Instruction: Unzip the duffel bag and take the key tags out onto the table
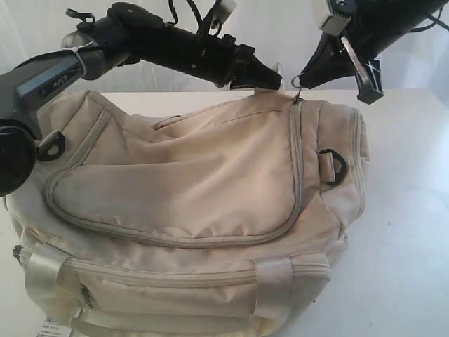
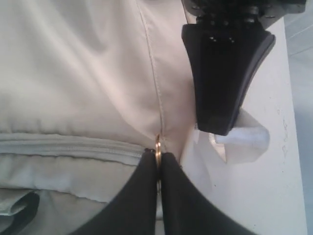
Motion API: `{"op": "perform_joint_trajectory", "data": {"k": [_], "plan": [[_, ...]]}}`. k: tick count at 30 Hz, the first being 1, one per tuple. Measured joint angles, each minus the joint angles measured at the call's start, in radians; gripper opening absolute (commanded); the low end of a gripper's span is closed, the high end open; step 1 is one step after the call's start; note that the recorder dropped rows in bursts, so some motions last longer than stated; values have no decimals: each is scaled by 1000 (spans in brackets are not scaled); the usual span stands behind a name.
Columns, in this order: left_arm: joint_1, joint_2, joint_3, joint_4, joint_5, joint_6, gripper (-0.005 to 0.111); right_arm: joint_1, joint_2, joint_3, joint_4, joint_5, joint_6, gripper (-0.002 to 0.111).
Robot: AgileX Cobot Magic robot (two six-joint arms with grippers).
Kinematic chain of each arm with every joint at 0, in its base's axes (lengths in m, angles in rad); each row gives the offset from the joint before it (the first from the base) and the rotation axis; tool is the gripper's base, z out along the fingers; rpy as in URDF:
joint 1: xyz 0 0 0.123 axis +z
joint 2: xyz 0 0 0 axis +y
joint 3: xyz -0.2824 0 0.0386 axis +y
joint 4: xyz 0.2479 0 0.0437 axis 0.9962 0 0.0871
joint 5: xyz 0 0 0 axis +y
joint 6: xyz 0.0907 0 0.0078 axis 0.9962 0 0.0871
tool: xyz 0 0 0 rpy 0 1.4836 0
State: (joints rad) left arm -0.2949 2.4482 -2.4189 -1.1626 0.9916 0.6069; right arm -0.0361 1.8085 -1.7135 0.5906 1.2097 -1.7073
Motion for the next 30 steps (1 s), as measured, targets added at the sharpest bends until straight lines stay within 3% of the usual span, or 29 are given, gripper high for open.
{"op": "perform_joint_trajectory", "data": {"k": [16,30], "plan": [[0,0,0,-6,-14,-23,0,58,-102,172,-29,0,108,0],[0,0,0,-3,-26,-45,0,121,-174,281,-126,-2,340,0]]}}
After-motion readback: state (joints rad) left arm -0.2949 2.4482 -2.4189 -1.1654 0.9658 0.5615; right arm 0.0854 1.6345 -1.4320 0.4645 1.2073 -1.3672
